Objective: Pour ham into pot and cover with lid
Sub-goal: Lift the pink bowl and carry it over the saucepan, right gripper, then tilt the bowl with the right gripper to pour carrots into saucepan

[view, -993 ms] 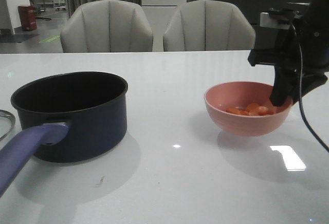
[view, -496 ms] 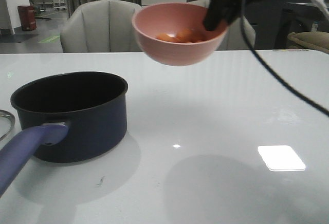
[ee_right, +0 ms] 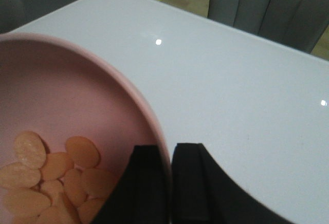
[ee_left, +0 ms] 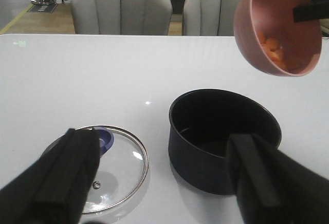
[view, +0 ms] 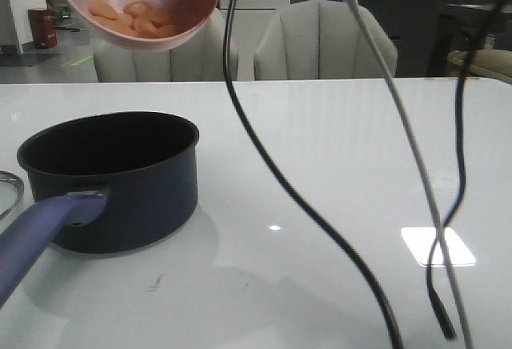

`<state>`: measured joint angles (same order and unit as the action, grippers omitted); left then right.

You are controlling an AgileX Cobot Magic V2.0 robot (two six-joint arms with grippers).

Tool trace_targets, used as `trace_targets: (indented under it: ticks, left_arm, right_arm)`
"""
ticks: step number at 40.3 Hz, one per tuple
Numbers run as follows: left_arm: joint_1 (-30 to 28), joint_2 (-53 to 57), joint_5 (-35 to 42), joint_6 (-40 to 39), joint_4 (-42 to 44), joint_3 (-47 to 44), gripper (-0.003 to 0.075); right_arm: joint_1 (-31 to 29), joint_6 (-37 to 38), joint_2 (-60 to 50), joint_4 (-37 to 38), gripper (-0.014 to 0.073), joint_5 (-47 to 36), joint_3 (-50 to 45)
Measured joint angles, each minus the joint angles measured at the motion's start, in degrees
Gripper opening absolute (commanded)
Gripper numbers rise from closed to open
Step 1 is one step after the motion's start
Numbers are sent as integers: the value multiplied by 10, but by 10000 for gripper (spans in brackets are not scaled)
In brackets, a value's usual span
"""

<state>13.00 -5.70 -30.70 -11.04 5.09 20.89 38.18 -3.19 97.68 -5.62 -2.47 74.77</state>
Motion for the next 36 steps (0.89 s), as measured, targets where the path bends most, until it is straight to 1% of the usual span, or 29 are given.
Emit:
trace_targets:
  ticks: [6,9,12,19,23,28,36]
  left_arm:
    - [0,0,0,0,0,0,552]
    - [0,0,0,0,0,0,552]
    - [0,0,0,0,0,0,552]
    - [0,0,0,0,0,0,552]
    - [0,0,0,0,0,0,552]
    - [0,0,0,0,0,0,552]
    - [0,0,0,0,0,0,552]
  right_arm:
    - [0,-8,3,6,137,-166,-82]
    - [2,-29,7,6,137,-215,-98]
    - [9,-76,12,6,137,-249,-102]
    - [41,-230,30,-1,137,-288,-103]
    - [65,-338,44,-38,137,-306,-103]
    - [93,-478,65,-94,137,-362,-103]
    - [118,-653,113,-115,137,-481,-103]
